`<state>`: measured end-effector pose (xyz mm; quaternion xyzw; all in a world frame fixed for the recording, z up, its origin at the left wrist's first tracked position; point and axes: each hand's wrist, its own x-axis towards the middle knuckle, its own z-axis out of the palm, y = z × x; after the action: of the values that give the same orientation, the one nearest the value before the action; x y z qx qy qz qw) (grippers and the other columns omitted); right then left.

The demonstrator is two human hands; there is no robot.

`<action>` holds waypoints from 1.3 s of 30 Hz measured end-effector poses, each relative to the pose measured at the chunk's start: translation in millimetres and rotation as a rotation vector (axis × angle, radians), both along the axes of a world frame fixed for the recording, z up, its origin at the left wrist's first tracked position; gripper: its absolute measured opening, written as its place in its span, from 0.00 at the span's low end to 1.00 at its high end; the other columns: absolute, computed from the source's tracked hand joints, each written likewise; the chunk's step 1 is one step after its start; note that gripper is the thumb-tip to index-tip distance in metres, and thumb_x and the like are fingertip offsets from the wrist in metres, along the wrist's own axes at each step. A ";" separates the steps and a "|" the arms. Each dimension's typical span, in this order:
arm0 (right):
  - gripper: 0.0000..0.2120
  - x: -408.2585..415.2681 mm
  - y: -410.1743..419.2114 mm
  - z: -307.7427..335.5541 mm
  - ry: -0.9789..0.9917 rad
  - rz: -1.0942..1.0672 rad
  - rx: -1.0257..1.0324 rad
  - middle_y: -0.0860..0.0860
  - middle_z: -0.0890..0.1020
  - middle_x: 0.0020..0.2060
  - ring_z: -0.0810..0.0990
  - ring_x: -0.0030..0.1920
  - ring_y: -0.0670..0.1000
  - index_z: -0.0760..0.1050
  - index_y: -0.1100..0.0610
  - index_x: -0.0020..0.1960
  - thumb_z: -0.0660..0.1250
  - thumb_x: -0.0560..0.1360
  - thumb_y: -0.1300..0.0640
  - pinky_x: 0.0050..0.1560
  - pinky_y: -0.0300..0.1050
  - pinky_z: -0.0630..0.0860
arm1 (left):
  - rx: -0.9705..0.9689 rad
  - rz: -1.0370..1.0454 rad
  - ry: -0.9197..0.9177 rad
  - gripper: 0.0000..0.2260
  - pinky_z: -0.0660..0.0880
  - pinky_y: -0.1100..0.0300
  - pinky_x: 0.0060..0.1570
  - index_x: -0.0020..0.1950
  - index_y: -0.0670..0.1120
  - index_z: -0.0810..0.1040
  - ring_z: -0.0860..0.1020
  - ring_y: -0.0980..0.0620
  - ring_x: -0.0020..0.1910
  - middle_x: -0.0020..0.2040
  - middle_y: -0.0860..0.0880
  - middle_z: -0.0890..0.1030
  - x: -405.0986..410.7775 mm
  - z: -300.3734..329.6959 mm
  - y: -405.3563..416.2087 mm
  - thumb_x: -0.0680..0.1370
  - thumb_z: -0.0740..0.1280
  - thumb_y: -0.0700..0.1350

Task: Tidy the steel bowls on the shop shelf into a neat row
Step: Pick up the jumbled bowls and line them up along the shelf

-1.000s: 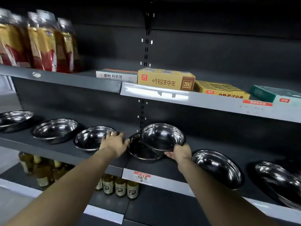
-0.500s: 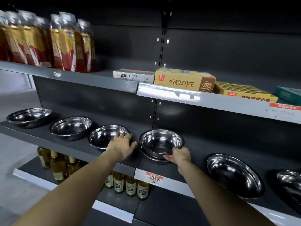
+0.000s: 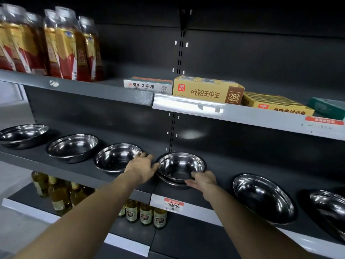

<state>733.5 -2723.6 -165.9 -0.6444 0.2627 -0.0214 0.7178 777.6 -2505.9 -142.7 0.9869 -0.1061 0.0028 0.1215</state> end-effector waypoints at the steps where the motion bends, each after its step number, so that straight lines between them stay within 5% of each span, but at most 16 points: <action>1: 0.05 -3.9 -2.0 2.4 0.008 0.007 -0.003 0.62 0.80 0.36 0.84 0.39 0.60 0.71 0.69 0.54 0.63 0.79 0.70 0.31 0.41 0.83 | 0.002 -0.017 -0.009 0.25 0.64 0.48 0.72 0.75 0.48 0.66 0.62 0.43 0.75 0.75 0.44 0.66 0.7 0.5 -5.4 0.81 0.55 0.60; 4: 0.04 -11.8 -9.1 5.7 0.007 0.008 0.007 0.62 0.80 0.38 0.84 0.36 0.58 0.70 0.67 0.46 0.64 0.79 0.70 0.28 0.39 0.82 | -0.009 -0.066 -0.031 0.25 0.62 0.49 0.73 0.76 0.49 0.65 0.61 0.43 0.76 0.75 0.44 0.66 1.6 2.9 -22.5 0.82 0.55 0.59; 8: 0.07 -18.0 -28.5 7.6 -0.007 -0.007 0.024 0.65 0.83 0.43 0.86 0.40 0.60 0.74 0.74 0.51 0.67 0.78 0.69 0.42 0.44 0.84 | -0.026 -0.124 -0.020 0.25 0.62 0.48 0.73 0.76 0.49 0.64 0.59 0.43 0.76 0.76 0.44 0.65 0.6 6.7 -51.3 0.82 0.55 0.59; 11: 0.12 -25.8 -49.6 11.2 -0.046 -0.065 0.026 0.62 0.82 0.41 0.86 0.33 0.55 0.72 0.75 0.58 0.66 0.79 0.68 0.32 0.41 0.83 | -0.025 -0.174 -0.028 0.25 0.63 0.48 0.72 0.76 0.49 0.65 0.61 0.43 0.75 0.75 0.44 0.67 -0.8 7.6 -76.7 0.82 0.56 0.58; 15: 0.14 -40.6 -82.7 16.1 -0.109 -0.223 -0.007 0.57 0.78 0.42 0.83 0.31 0.54 0.64 0.60 0.62 0.65 0.80 0.66 0.26 0.39 0.80 | -0.001 -0.255 -0.035 0.25 0.61 0.50 0.73 0.76 0.48 0.65 0.62 0.43 0.75 0.75 0.45 0.66 -4.0 7.9 -113.8 0.82 0.55 0.58; 19: 0.12 -61.1 -122.0 16.9 -0.109 -0.415 -0.155 0.56 0.77 0.41 0.77 0.22 0.49 0.69 0.56 0.61 0.61 0.80 0.67 0.18 0.36 0.73 | -0.016 -0.342 -0.028 0.26 0.63 0.49 0.72 0.77 0.48 0.64 0.63 0.43 0.74 0.75 0.45 0.67 -12.3 6.5 -153.7 0.82 0.56 0.58; 23: 0.11 -87.7 -163.8 14.8 -0.065 -0.521 -0.256 0.57 0.82 0.42 0.80 0.29 0.53 0.73 0.57 0.60 0.63 0.78 0.64 0.24 0.39 0.77 | 0.021 -0.407 -0.055 0.25 0.62 0.52 0.73 0.75 0.46 0.67 0.65 0.43 0.73 0.73 0.43 0.70 -23.2 1.0 -190.6 0.82 0.55 0.58; 25: 0.12 -99.6 -182.8 10.8 -0.006 -0.567 -0.374 0.60 0.84 0.48 0.85 0.43 0.61 0.77 0.60 0.60 0.65 0.77 0.61 0.44 0.48 0.83 | 0.014 -0.434 -0.035 0.25 0.62 0.52 0.73 0.74 0.45 0.67 0.65 0.43 0.73 0.72 0.43 0.70 -28.5 -2.1 -206.4 0.82 0.55 0.58; 26: 0.14 -105.8 -191.5 8.6 0.028 -0.585 -0.433 0.61 0.84 0.51 0.84 0.50 0.62 0.78 0.61 0.61 0.65 0.76 0.61 0.52 0.49 0.81 | 0.008 -0.444 -0.023 0.25 0.62 0.51 0.73 0.74 0.45 0.68 0.64 0.44 0.73 0.72 0.43 0.70 -31.2 -3.7 -213.5 0.82 0.55 0.58; 28: 0.16 -120.2 -206.0 4.2 0.090 -0.622 -0.504 0.60 0.84 0.54 0.81 0.56 0.62 0.79 0.61 0.62 0.64 0.75 0.62 0.51 0.42 0.73 | 0.006 -0.461 -0.013 0.25 0.64 0.49 0.72 0.72 0.45 0.69 0.65 0.44 0.73 0.72 0.44 0.70 -37.1 -5.8 -227.2 0.81 0.55 0.59; 32: 0.16 -141.5 -226.5 -10.5 0.226 -0.574 -0.507 0.60 0.84 0.51 0.80 0.47 0.60 0.79 0.65 0.58 0.65 0.73 0.60 0.45 0.43 0.72 | 0.009 -0.490 -0.010 0.25 0.68 0.48 0.68 0.72 0.47 0.69 0.66 0.44 0.71 0.71 0.45 0.71 -49.0 -10.9 -248.0 0.81 0.55 0.60; 37: 0.08 -143.7 -235.0 -28.0 0.285 -0.417 -0.286 0.55 0.79 0.25 0.76 0.24 0.51 0.78 0.65 0.39 0.65 0.75 0.64 0.27 0.41 0.75 | -0.009 -0.497 -0.014 0.25 0.67 0.49 0.68 0.74 0.49 0.68 0.66 0.46 0.72 0.72 0.46 0.70 -56.6 -15.1 -259.0 0.82 0.54 0.60; 39: 0.08 -141.1 -235.1 -32.1 0.278 -0.381 -0.267 0.56 0.80 0.26 0.76 0.23 0.50 0.79 0.66 0.43 0.66 0.76 0.62 0.25 0.39 0.76 | -0.006 -0.481 -0.014 0.25 0.67 0.50 0.69 0.74 0.49 0.68 0.66 0.46 0.72 0.72 0.46 0.70 -58.0 -16.2 -259.8 0.82 0.54 0.60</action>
<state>592.4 -2958.7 -198.0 -0.6691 0.4702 -0.1021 0.5664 719.7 -2765.6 -158.9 0.9329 -0.3388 -0.0191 0.1209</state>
